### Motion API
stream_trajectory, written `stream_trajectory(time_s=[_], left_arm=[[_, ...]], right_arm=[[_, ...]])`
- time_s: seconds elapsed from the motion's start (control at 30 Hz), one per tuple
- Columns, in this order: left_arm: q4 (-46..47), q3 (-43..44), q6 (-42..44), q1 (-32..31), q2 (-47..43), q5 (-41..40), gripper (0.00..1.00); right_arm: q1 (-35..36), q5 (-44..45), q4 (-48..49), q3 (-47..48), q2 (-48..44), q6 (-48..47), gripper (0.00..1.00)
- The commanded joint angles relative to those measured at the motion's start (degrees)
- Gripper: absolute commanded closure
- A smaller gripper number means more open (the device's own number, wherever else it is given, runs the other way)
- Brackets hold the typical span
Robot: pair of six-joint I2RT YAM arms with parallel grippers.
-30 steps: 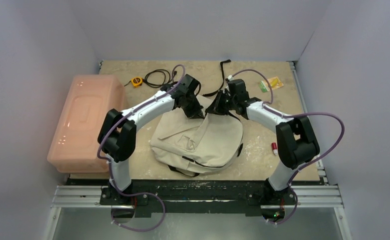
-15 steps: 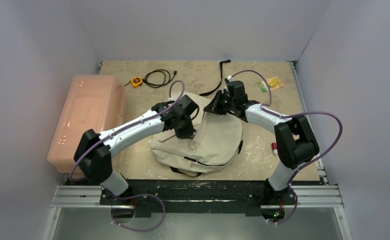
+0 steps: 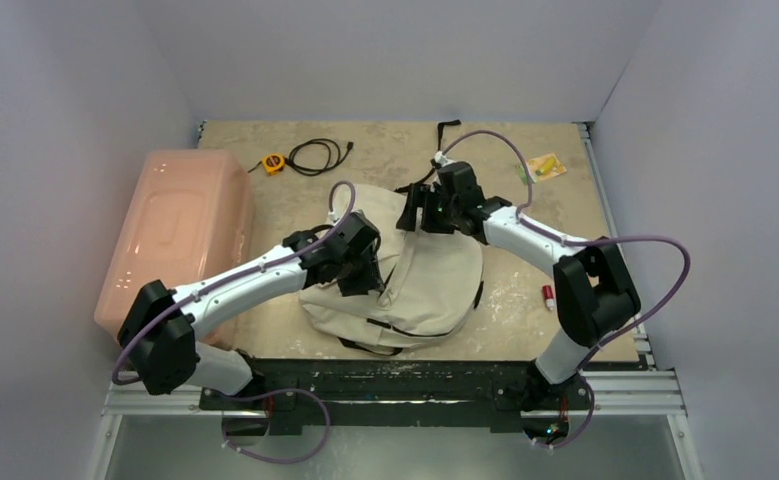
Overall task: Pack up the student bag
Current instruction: Unzip the student bag at the center of the board.
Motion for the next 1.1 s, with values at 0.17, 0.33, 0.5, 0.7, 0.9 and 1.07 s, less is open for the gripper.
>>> stream_trajectory(time_s=[0.17,0.33,0.5,0.7,0.9,1.07], left_arm=[[4.59,-7.34,9.21,0.13,-9.16,8.88,0.42],[2.15,-5.97,12.86,0.15,-11.67,8.42,0.38],[-0.91,-1.59,17.60,0.59,-12.61,5.98,0.35],[-1.50,7.67,23.54,0.97,-5.37,3.57,0.34],[-5.45,20.52,28.85,0.21,7.80,-4.91,0.28],[-11.61,27.40,34.31,-2.47,16.03,-12.70,0.27]], right_arm=[[8.66,13.76,-13.03,-1.41,-11.33,-1.63,0.18],[10.05,12.52,-7.56,-7.09,-13.82,1.30,0.40],[10.12,11.91,-3.37,-13.73,-17.78,3.06,0.92],[9.75,8.59,9.38,-25.14,-23.07,7.31,1.00],[8.84,6.68,13.40,-27.26,-22.66,8.83,1.00],[4.21,0.65,17.78,-30.45,-23.41,11.16,1.00]])
